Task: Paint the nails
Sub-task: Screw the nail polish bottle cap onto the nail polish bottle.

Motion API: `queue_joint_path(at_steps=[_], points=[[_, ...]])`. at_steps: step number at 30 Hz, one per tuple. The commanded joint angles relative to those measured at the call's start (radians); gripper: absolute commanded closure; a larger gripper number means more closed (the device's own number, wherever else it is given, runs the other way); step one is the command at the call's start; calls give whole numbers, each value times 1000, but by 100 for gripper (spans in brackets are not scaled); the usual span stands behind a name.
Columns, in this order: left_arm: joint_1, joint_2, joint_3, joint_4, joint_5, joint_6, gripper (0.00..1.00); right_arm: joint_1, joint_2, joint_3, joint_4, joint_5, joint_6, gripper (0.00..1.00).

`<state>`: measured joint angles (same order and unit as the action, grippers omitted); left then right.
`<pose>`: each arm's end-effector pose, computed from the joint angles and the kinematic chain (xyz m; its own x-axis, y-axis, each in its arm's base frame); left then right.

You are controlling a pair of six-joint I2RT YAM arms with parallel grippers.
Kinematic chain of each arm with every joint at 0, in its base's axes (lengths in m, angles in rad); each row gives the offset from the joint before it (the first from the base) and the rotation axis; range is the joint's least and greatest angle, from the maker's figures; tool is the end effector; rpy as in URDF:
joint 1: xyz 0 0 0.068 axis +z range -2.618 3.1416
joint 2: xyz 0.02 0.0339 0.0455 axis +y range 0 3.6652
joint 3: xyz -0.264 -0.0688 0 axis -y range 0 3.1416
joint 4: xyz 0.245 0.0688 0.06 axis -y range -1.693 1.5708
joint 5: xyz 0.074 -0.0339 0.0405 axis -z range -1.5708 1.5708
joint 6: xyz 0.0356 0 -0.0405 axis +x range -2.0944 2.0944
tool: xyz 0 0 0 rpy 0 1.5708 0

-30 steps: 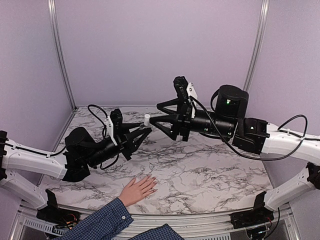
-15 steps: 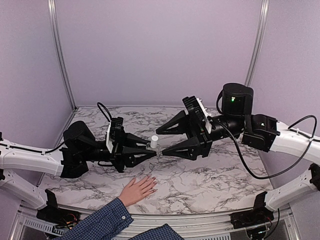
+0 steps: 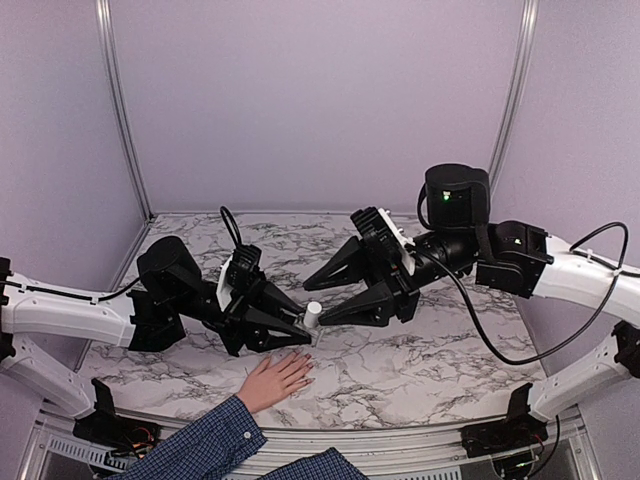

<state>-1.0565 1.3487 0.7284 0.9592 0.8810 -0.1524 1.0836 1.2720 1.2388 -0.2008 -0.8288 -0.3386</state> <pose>0.1174 -0.2636 0.3096 0.0232 -0.2375 -0.9711 0.9262 -0.3606 0.1103 0.1100 0.2637 0.3949 0.2075 -0.0879 -0.9743 -0.9159 -0.3673 -0.1619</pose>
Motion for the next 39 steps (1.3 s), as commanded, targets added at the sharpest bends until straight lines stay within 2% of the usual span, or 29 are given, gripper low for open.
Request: queue_joint_path(at_steps=[1, 7, 20, 39], points=[[3, 7, 42, 16, 44, -17, 100, 26, 26, 69, -61, -22, -40, 58], [3, 7, 41, 16, 44, -16, 100, 45, 53, 93, -109, -17, -71, 72], [4, -17, 18, 16, -7, 15, 100, 47, 52, 89, -103, -9, -67, 91], [10, -103, -39, 16, -246, 114, 100, 28, 80, 64, -64, 57, -1, 100]])
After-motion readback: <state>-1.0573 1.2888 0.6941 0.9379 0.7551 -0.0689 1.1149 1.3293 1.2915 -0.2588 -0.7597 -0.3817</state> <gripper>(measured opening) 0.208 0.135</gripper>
